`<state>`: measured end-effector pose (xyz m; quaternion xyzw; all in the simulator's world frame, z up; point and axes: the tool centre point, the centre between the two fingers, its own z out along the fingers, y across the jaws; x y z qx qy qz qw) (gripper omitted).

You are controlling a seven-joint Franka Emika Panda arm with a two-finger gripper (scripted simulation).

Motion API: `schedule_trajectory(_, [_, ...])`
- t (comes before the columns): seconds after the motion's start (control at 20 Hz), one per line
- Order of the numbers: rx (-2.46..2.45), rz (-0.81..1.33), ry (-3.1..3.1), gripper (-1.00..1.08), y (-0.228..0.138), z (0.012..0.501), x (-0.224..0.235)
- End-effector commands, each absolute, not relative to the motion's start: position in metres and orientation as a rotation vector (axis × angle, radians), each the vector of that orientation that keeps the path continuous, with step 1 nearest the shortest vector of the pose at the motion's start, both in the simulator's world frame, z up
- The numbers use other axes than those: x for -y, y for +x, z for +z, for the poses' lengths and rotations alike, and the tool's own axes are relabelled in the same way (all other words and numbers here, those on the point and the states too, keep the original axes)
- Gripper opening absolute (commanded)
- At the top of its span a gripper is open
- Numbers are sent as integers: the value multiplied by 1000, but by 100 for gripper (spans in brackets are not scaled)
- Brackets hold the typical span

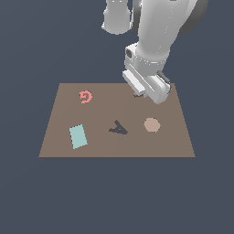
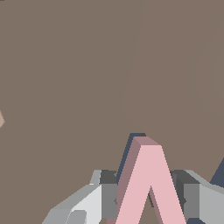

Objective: Insert a designated object into the corresponding slot on a board.

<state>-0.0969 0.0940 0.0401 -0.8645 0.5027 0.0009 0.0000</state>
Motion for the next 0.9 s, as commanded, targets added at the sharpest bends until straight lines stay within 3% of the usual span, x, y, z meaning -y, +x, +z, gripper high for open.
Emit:
schedule_trajectory(0.0, [-1579,3,-2716,-100,-97,40,-94])
schedule_trajectory(0.4, [-1576,3,-2717,-100,-97,30,-94])
schedule_trajectory(0.45, [-1576,3,-2717,100,-97,30,-94])
schedule_trajectory(0.85, [-1576,3,-2717,100,-97,30,-94])
